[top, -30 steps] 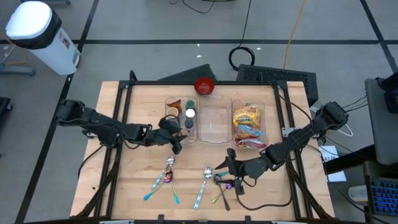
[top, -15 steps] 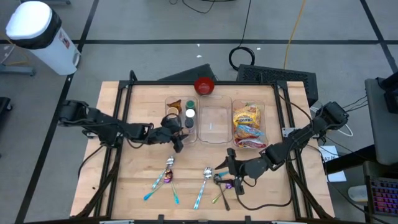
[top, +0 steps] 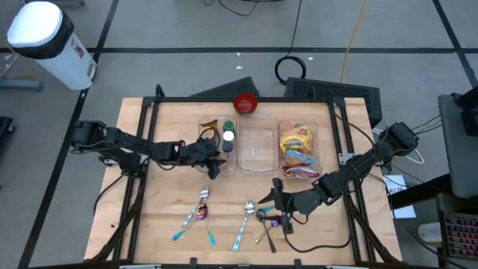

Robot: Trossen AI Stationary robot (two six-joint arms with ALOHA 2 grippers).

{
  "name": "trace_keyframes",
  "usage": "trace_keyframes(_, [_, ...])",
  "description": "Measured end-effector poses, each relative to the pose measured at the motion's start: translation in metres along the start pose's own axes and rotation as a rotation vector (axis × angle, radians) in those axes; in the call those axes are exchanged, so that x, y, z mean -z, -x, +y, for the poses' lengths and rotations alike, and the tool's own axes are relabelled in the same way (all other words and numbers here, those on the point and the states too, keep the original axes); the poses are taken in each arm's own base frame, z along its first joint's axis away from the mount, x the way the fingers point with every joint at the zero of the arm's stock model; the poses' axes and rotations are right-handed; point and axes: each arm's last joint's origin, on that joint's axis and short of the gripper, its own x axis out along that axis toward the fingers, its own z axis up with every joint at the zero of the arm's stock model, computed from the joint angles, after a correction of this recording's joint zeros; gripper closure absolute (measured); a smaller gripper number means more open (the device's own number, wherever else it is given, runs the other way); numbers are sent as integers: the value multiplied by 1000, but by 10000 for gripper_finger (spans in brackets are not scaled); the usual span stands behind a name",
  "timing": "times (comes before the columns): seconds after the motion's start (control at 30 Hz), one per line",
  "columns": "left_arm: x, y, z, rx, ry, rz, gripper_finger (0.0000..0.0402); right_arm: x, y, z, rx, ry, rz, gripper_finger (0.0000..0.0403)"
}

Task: Pick & Place Food Item
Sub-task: Put the brown seasoning bottle into the left transparent bin

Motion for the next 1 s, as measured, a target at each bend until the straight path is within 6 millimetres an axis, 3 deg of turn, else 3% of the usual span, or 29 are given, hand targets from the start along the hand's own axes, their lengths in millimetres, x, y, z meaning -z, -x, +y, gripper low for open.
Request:
trace_keyframes(0.53, [7,-2,18,-95,-37,111,225,0,0,0,0,1,2,165])
trace_keyframes(0.8, [7,-2,18,-111,-1,100,67,0,0,0,1,1,3,165])
trace_keyframes(1.0, [5,-1,17,-110,37,86,26,0,0,0,1,2,4,165])
